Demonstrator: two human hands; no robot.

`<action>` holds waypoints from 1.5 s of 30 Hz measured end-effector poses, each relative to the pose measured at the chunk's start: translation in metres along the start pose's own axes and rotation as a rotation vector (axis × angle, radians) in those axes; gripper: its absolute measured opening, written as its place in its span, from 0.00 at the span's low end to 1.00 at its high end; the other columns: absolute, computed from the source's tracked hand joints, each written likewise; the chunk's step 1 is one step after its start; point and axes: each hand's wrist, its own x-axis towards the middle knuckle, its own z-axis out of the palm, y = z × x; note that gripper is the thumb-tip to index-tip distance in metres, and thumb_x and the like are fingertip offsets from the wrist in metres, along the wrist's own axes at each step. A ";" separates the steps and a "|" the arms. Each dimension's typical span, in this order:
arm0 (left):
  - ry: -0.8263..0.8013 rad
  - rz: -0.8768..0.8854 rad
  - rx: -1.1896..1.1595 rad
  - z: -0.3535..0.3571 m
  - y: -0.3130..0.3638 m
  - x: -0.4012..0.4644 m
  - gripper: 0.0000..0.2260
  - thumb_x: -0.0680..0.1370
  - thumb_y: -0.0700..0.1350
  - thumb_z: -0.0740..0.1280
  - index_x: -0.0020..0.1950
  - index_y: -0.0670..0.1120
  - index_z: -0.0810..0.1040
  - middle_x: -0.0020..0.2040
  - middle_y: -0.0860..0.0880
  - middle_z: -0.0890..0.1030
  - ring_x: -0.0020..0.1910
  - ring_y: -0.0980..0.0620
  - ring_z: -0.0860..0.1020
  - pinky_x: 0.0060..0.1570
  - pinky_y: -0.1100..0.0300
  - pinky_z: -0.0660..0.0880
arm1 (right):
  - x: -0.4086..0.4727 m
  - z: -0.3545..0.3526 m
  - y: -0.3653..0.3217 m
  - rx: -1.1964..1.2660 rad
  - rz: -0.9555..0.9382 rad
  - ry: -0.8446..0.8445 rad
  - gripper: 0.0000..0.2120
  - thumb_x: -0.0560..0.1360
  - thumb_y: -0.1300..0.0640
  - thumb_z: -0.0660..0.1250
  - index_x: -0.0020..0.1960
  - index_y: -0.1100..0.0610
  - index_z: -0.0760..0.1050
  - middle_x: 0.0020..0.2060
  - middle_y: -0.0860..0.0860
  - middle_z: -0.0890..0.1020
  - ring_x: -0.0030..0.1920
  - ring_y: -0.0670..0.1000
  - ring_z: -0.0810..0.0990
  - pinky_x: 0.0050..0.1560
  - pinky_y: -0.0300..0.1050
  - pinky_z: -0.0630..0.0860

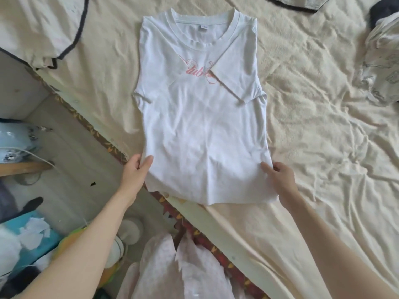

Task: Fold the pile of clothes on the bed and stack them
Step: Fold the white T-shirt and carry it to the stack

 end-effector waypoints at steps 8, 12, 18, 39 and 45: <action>0.108 0.049 -0.095 -0.021 -0.027 -0.045 0.15 0.80 0.44 0.63 0.40 0.34 0.69 0.36 0.43 0.65 0.36 0.48 0.62 0.36 0.57 0.57 | -0.035 -0.014 0.015 0.131 -0.055 -0.007 0.08 0.76 0.60 0.65 0.43 0.65 0.75 0.36 0.54 0.73 0.36 0.51 0.71 0.34 0.42 0.66; 0.105 0.086 -0.021 -0.032 -0.041 -0.067 0.15 0.79 0.44 0.64 0.44 0.31 0.71 0.36 0.43 0.67 0.36 0.49 0.64 0.36 0.57 0.59 | -0.057 -0.024 0.035 0.095 -0.076 -0.002 0.10 0.76 0.61 0.65 0.38 0.66 0.71 0.34 0.55 0.67 0.35 0.52 0.65 0.34 0.46 0.61; 0.010 0.040 0.050 -0.048 -0.059 -0.098 0.09 0.80 0.43 0.64 0.45 0.38 0.76 0.41 0.43 0.74 0.41 0.48 0.71 0.38 0.59 0.65 | -0.089 -0.042 0.060 0.121 -0.048 -0.031 0.11 0.75 0.60 0.68 0.36 0.64 0.71 0.32 0.55 0.63 0.34 0.52 0.61 0.34 0.46 0.57; 0.062 0.049 0.008 -0.029 0.111 0.054 0.05 0.78 0.43 0.67 0.43 0.44 0.79 0.38 0.48 0.78 0.34 0.52 0.74 0.40 0.59 0.72 | 0.051 -0.010 -0.111 0.378 -0.016 -0.101 0.02 0.76 0.58 0.67 0.47 0.56 0.77 0.43 0.53 0.80 0.41 0.51 0.79 0.40 0.41 0.75; 0.140 0.016 0.042 -0.034 0.116 0.052 0.02 0.76 0.43 0.69 0.45 0.45 0.79 0.37 0.49 0.80 0.35 0.53 0.76 0.44 0.60 0.75 | 0.054 -0.009 -0.115 0.290 0.022 0.017 0.07 0.74 0.65 0.67 0.37 0.61 0.74 0.34 0.56 0.77 0.31 0.48 0.78 0.31 0.36 0.77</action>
